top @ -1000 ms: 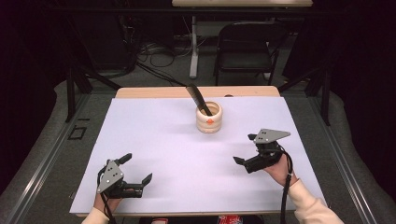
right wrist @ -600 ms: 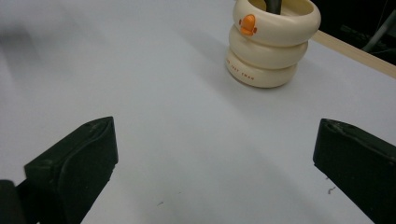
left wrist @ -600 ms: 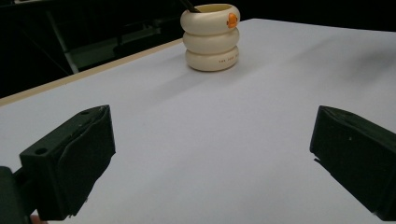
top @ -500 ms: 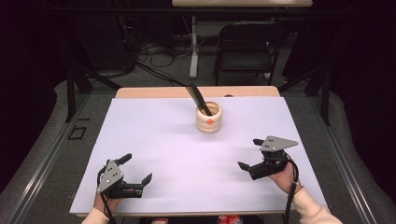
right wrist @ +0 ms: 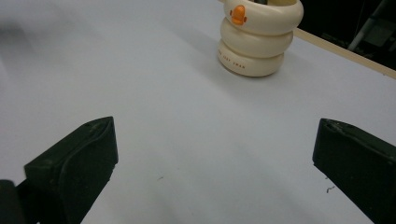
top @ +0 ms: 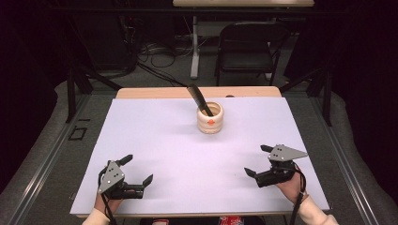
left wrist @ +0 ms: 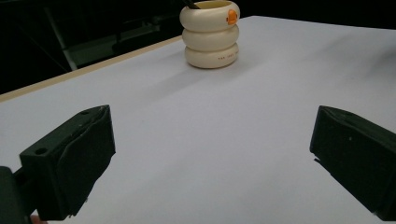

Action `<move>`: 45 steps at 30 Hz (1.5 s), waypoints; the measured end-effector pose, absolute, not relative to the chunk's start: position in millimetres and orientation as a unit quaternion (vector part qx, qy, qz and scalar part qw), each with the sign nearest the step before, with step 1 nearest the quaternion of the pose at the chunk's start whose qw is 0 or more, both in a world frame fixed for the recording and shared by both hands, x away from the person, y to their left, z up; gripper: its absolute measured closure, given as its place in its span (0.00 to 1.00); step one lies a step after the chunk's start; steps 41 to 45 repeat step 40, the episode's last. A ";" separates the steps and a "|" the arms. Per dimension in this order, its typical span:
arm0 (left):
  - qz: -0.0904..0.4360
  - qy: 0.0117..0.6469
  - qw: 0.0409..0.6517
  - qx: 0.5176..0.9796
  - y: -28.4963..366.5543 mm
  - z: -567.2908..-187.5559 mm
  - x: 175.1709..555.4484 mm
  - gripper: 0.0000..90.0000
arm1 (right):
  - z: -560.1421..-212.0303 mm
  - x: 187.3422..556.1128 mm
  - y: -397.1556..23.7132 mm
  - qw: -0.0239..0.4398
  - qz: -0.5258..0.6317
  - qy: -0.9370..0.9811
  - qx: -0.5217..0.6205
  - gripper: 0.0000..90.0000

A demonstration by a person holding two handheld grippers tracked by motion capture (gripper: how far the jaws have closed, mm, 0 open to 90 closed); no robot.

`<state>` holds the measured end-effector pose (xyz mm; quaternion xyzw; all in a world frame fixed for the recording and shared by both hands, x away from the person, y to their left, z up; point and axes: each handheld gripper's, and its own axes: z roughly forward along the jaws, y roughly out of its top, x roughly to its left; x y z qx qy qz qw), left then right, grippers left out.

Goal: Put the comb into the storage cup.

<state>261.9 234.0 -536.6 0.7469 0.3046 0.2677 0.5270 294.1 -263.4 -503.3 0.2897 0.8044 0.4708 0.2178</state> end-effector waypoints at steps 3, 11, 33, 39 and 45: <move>0.267 0.306 0.527 0.747 234.7 -536.9 262.4 0.00 | -506.5 288.7 -266.1 0.225 0.470 0.804 0.289 0.00; 0.266 0.307 0.525 0.748 234.2 -537.2 261.5 0.00 | -511.3 278.1 -272.6 0.235 0.475 0.796 0.294 0.00; 0.264 0.304 0.528 0.748 234.8 -536.7 257.8 0.00 | -522.1 252.2 -285.4 0.271 0.476 0.780 0.301 0.00; 0.257 0.307 0.530 0.747 235.6 -537.3 261.7 0.00 | -521.6 251.5 -286.4 0.285 0.477 0.773 0.306 0.00; 0.255 0.308 0.531 0.747 235.6 -537.7 262.6 0.00 | -521.7 252.0 -286.3 0.290 0.474 0.771 0.311 0.00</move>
